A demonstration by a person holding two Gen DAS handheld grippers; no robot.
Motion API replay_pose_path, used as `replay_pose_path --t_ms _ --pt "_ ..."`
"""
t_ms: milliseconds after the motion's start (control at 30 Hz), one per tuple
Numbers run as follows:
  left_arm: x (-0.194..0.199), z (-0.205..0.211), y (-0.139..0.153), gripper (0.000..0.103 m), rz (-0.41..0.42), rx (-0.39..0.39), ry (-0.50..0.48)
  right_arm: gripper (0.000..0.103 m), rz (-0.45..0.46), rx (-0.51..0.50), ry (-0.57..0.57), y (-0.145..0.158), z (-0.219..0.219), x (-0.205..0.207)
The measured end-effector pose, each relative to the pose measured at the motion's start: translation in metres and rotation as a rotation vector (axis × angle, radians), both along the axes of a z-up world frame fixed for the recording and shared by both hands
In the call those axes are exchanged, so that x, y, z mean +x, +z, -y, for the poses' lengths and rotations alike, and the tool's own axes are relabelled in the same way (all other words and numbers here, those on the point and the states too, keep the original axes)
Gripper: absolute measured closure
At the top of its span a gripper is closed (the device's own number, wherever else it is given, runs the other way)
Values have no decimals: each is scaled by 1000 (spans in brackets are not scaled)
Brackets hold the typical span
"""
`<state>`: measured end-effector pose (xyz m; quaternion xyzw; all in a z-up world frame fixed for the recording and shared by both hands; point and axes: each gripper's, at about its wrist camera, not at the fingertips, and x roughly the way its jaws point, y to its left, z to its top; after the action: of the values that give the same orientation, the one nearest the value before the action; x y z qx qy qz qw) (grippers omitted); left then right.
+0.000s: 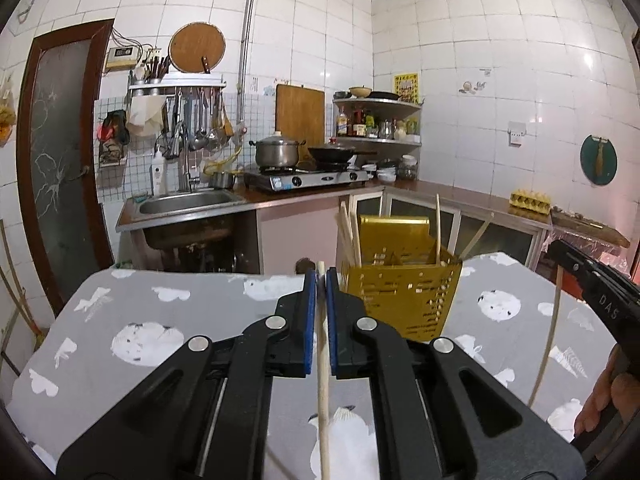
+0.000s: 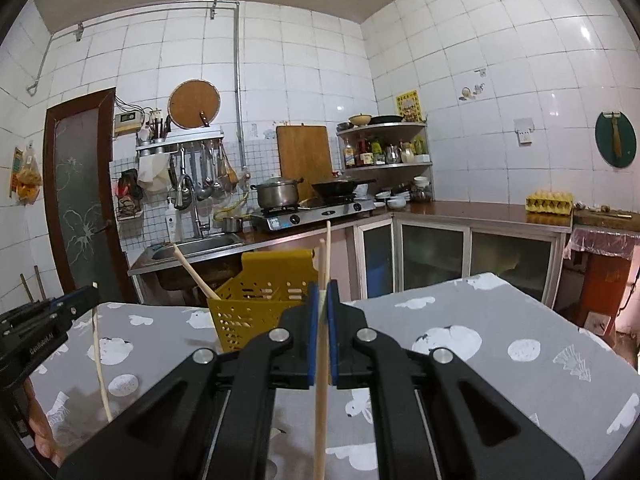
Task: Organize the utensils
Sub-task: 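Carry the left tool's chopstick into the yellow holder and open while the right tool does likewise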
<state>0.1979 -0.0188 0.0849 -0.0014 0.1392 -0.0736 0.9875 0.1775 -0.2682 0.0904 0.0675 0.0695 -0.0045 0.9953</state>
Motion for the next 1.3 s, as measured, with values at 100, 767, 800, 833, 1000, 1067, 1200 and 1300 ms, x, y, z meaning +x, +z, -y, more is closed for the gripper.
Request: replay_pose_path --t_ms 100,767,800,833,1000,1067,1200,1300 --pt "4 0 13 99 19 -13 -6 98 31 11 2 15 2 4" --pt "41 25 133 100 178 -106 -107 98 197 9 -17 126 3 45" --pt "43 28 139 100 187 -111 -113 98 201 11 -20 130 2 49" --pt "43 30 143 100 198 -111 -115 98 207 14 -24 135 2 54" --pt "61 48 158 100 246 -104 -123 98 240 41 -46 149 1 77" --pt "71 53 156 100 254 -106 -125 98 257 39 -70 148 -1 88" --pt "99 62 143 100 258 -94 -112 98 273 57 -100 138 -1 110" --pt "122 67 127 100 248 -76 -96 98 275 97 -123 126 1 130"
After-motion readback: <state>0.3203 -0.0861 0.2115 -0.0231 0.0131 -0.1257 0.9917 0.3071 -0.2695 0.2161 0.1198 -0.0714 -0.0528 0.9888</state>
